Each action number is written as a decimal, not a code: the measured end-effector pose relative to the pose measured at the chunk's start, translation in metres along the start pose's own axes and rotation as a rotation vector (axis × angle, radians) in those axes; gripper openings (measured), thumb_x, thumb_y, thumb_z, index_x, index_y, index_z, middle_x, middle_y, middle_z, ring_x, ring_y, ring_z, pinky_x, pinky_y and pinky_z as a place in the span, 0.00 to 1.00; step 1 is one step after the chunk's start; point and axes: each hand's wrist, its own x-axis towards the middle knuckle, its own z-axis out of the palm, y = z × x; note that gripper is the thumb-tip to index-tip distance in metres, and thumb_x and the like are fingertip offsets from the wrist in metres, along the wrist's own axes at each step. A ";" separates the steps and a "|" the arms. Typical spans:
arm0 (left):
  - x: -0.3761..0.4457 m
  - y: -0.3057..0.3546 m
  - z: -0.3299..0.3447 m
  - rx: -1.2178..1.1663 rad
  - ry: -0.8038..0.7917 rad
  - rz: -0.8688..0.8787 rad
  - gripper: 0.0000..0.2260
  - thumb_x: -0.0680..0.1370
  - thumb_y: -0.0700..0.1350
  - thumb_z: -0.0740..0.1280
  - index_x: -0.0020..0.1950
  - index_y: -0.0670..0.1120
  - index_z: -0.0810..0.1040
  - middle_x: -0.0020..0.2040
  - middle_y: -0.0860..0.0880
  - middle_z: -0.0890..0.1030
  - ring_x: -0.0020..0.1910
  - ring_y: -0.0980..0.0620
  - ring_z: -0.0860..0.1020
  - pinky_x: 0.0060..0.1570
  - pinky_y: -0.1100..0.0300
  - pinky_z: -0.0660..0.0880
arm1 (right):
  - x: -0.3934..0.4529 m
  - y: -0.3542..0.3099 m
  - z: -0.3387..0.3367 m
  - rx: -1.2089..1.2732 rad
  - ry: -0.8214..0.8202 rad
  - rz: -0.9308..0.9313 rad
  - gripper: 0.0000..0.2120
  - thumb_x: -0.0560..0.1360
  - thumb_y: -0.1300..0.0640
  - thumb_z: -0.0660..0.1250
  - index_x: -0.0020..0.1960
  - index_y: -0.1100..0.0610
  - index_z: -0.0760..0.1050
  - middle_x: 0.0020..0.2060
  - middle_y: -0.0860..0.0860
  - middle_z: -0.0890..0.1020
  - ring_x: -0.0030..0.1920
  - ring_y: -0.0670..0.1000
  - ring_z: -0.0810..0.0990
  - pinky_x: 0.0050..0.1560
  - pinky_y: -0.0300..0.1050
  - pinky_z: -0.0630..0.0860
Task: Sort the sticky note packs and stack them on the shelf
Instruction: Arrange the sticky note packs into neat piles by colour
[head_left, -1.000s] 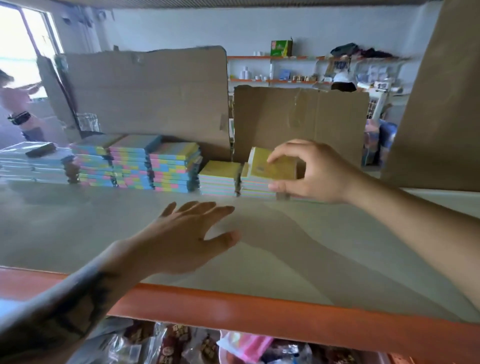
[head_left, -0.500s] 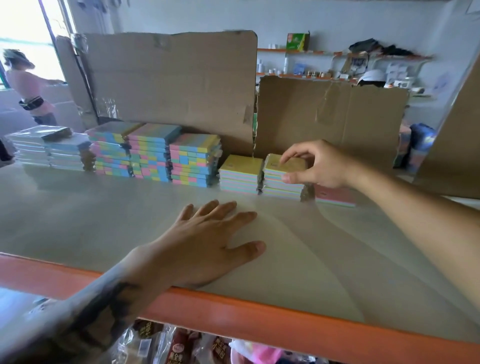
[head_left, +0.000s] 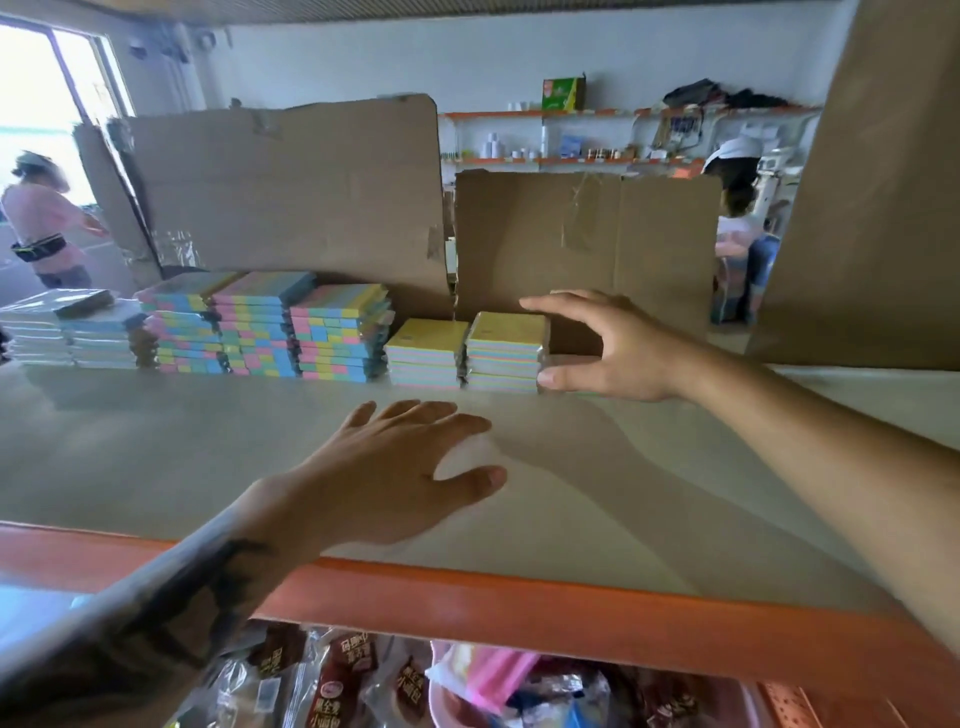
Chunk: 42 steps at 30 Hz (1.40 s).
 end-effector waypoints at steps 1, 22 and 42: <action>0.002 0.012 -0.002 0.002 0.014 0.017 0.34 0.75 0.75 0.47 0.80 0.66 0.55 0.82 0.61 0.56 0.80 0.57 0.53 0.79 0.46 0.51 | -0.016 0.002 -0.005 -0.022 -0.021 0.014 0.37 0.71 0.35 0.73 0.76 0.31 0.63 0.79 0.45 0.63 0.80 0.48 0.59 0.79 0.48 0.56; 0.141 0.466 0.005 -0.123 0.100 0.290 0.32 0.73 0.78 0.54 0.73 0.66 0.66 0.76 0.58 0.69 0.74 0.51 0.69 0.73 0.48 0.65 | -0.383 0.236 -0.256 -0.411 0.019 0.255 0.21 0.76 0.40 0.71 0.68 0.40 0.76 0.69 0.42 0.75 0.70 0.47 0.70 0.67 0.43 0.65; 0.203 0.573 0.038 -0.262 0.218 0.309 0.25 0.69 0.61 0.77 0.57 0.54 0.70 0.52 0.52 0.80 0.47 0.46 0.75 0.44 0.53 0.68 | -0.416 0.327 -0.247 -0.637 0.293 0.061 0.07 0.76 0.50 0.69 0.50 0.50 0.83 0.48 0.47 0.84 0.51 0.57 0.82 0.55 0.51 0.69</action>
